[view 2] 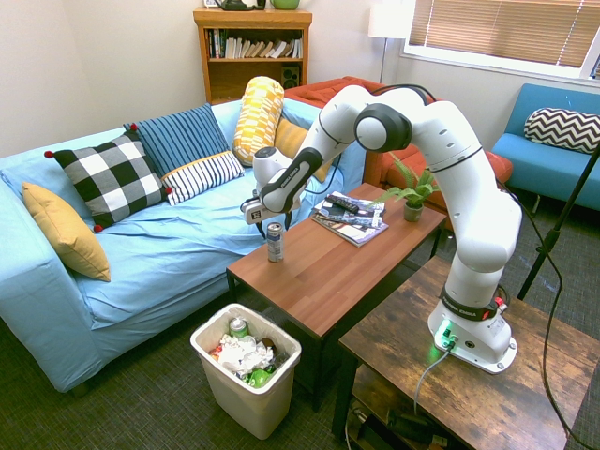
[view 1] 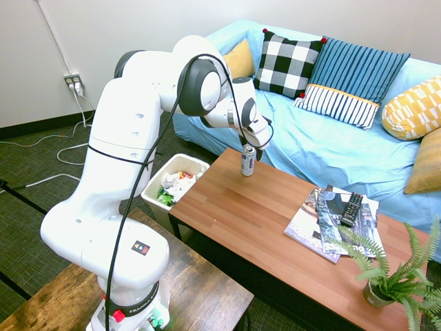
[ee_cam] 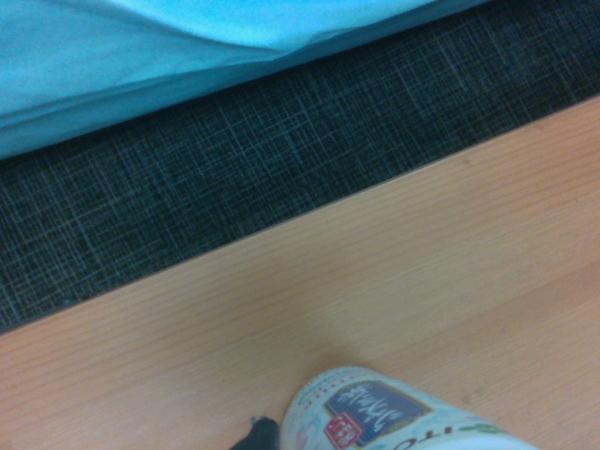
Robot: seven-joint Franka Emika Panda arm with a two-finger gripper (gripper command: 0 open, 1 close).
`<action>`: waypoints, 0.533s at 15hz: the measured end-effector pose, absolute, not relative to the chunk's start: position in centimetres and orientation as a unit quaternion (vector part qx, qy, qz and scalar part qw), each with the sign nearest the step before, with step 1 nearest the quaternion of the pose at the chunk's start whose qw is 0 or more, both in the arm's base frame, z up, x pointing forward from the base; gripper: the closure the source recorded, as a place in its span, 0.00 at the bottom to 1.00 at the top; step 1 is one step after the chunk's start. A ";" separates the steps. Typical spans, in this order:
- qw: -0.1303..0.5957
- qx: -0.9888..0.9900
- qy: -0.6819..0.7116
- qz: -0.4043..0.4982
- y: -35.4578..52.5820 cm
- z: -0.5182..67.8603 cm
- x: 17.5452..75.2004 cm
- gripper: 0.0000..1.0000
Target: Throw the can in the trash bin
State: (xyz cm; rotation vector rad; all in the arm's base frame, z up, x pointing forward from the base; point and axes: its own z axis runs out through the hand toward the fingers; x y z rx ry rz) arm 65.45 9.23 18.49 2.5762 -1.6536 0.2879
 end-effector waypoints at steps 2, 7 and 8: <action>0.035 0.837 -0.540 0.088 9.4 18.0 65.4 0.00; 0.037 0.838 -0.538 0.076 9.5 17.1 65.3 1.00; 0.037 0.839 -0.538 0.076 9.6 17.1 65.3 1.00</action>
